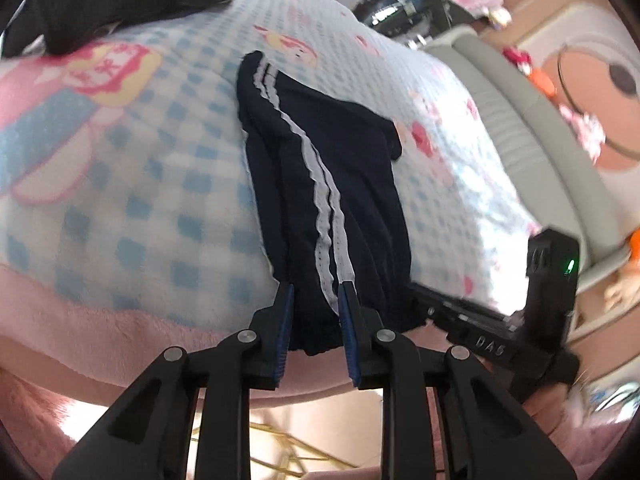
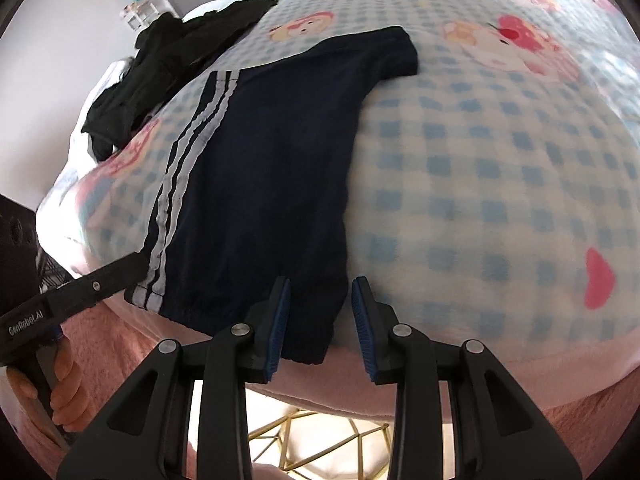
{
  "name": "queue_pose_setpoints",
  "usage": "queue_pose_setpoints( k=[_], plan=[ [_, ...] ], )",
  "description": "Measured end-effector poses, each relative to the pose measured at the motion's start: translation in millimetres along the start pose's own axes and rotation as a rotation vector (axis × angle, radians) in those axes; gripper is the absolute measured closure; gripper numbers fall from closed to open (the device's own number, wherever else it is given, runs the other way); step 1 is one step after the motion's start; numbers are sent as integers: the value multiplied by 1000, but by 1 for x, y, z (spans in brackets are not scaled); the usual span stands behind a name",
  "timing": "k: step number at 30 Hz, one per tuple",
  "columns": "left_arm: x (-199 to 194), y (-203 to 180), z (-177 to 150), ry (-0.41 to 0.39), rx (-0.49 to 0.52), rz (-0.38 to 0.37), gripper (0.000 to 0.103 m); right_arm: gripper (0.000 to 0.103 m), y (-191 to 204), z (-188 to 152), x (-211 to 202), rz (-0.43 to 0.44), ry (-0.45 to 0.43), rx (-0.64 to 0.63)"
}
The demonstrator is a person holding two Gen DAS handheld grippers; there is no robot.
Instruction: Fold clothes
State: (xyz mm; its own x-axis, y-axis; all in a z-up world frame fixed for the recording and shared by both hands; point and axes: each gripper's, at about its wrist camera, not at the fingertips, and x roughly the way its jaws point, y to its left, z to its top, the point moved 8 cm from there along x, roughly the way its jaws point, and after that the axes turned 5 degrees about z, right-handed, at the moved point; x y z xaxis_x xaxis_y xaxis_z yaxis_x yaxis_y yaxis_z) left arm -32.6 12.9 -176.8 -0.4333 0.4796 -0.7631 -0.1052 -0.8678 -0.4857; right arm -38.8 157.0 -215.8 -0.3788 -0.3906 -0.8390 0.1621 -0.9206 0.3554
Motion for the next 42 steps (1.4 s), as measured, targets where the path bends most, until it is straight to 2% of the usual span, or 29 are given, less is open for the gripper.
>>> queue_pose_setpoints(
  k=[3,5,6,8,9,10,12,15,17,19,22,25,26,29,30,32,35,38,39,42],
  plan=[
    [3,-3,-1,16,33,16,75,71,-1,0,1,7,1,6],
    [2,-4,-1,22,36,3,70,71,-2,0,0,9,0,6],
    [2,-4,0,26,33,-10,63,71,-2,0,0,9,0,5],
    [4,-2,-1,30,31,-1,61,71,-1,-1,1,11,3,3],
    [6,0,-1,31,36,21,66,71,0,-1,2,11,5,2],
    [7,2,-1,29,47,56,84,71,1,-1,2,8,5,0],
    [1,0,1,-6,70,90,90,71,2,-1,0,11,-3,1],
    [-20,-7,9,-88,87,90,91,71,3,0,-5,21,-18,9],
    [-23,-4,10,-95,91,124,91,67,4,3,-9,14,-39,11],
    [-20,0,8,-83,81,138,91,66,6,5,-12,-25,-55,-15],
    [-6,12,-4,-6,47,154,90,66,12,4,-11,-98,-53,-74],
    [10,29,-13,65,-21,159,82,66,5,-1,-3,-123,-17,-68],
    [7,32,-10,51,-50,144,81,66,2,-2,-2,-123,-9,-62],
    [-25,38,13,-118,-87,150,72,65,0,0,-9,-74,-28,-32],
    [-32,38,22,-159,-80,148,71,65,-1,3,-15,-63,-51,-31],
    [-35,35,35,-175,-63,121,71,65,-1,10,-26,-40,-95,-30],
    [-22,18,45,-153,34,115,71,65,3,30,-26,-40,-118,-57],
    [2,-4,42,-93,133,108,71,65,13,41,-14,-36,-105,-78],
    [13,-7,39,-71,164,134,71,65,15,42,-9,-37,-95,-85],
    [37,6,39,-39,258,279,73,65,9,31,12,-67,-42,-90]
  ],
)
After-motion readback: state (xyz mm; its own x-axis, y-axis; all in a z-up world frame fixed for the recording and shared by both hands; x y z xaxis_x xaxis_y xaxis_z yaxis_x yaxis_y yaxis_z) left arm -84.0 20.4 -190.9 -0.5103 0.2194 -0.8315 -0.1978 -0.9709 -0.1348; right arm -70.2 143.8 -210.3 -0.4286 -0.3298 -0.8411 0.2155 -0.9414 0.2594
